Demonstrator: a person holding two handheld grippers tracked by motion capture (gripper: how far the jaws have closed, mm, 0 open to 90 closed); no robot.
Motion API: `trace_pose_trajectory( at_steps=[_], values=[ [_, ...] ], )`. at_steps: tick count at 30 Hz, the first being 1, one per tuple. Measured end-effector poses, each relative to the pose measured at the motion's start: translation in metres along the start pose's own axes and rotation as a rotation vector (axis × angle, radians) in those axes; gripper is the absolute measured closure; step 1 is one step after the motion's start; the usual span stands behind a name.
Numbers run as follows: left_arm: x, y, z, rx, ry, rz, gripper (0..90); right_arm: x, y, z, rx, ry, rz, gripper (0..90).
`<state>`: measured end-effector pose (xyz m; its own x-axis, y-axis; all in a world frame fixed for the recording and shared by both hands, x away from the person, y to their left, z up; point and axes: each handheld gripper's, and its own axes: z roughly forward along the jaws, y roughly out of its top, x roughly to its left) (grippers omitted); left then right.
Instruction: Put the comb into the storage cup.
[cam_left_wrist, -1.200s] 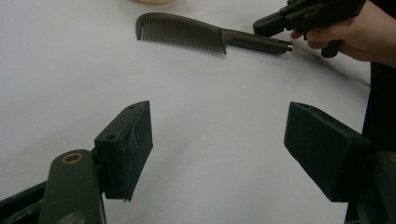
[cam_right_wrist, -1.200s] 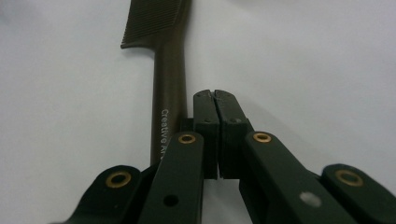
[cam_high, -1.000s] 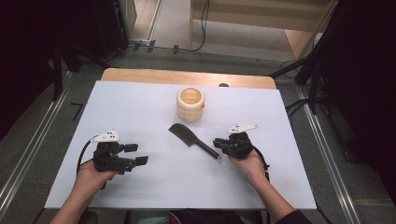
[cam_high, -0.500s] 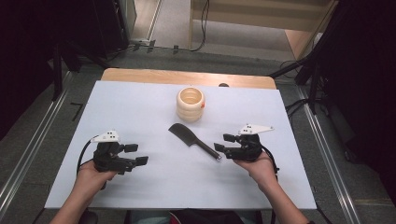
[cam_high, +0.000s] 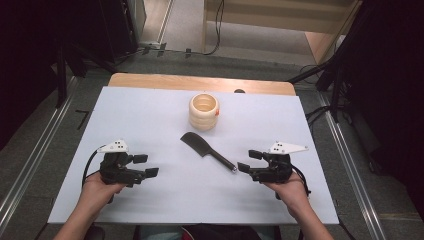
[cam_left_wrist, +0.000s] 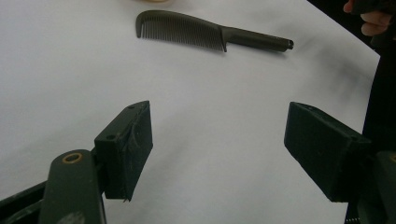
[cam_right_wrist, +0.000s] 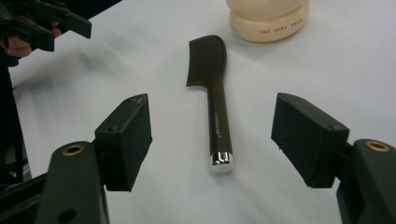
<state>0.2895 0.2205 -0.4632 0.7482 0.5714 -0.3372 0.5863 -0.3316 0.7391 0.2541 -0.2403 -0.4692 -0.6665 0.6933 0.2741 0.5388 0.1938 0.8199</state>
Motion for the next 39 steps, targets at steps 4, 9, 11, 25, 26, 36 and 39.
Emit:
trace_pose_trajectory(
  at_steps=[4,9,11,25,26,36,39],
  values=[
    [0.000,0.000,0.000,0.001,0.000,0.001,24.2,0.000,-0.007,-0.007,-0.018,-0.012,-0.011,23.2],
    [0.000,0.000,0.000,-0.001,-0.001,-0.001,24.2,0.002,-0.014,-0.015,-0.008,-0.017,-0.007,22.9],
    [0.000,0.000,0.000,-0.001,-0.001,-0.001,24.2,0.002,-0.016,-0.019,-0.006,-0.024,-0.014,22.7],
    [0.000,0.000,0.000,0.000,-0.001,0.000,24.2,0.003,-0.026,-0.032,0.007,-0.037,0.000,22.0],
    [0.000,0.000,0.000,0.000,-0.001,0.000,24.2,0.003,-0.026,-0.032,0.005,-0.035,0.003,22.0],
    [-0.001,0.000,0.001,0.004,-0.001,0.002,24.2,0.003,-0.017,-0.034,-0.056,-0.021,0.007,21.3],
    [-0.001,0.000,0.001,0.005,0.000,0.003,24.2,0.004,-0.013,-0.032,-0.062,-0.024,0.002,21.3]
  ],
)
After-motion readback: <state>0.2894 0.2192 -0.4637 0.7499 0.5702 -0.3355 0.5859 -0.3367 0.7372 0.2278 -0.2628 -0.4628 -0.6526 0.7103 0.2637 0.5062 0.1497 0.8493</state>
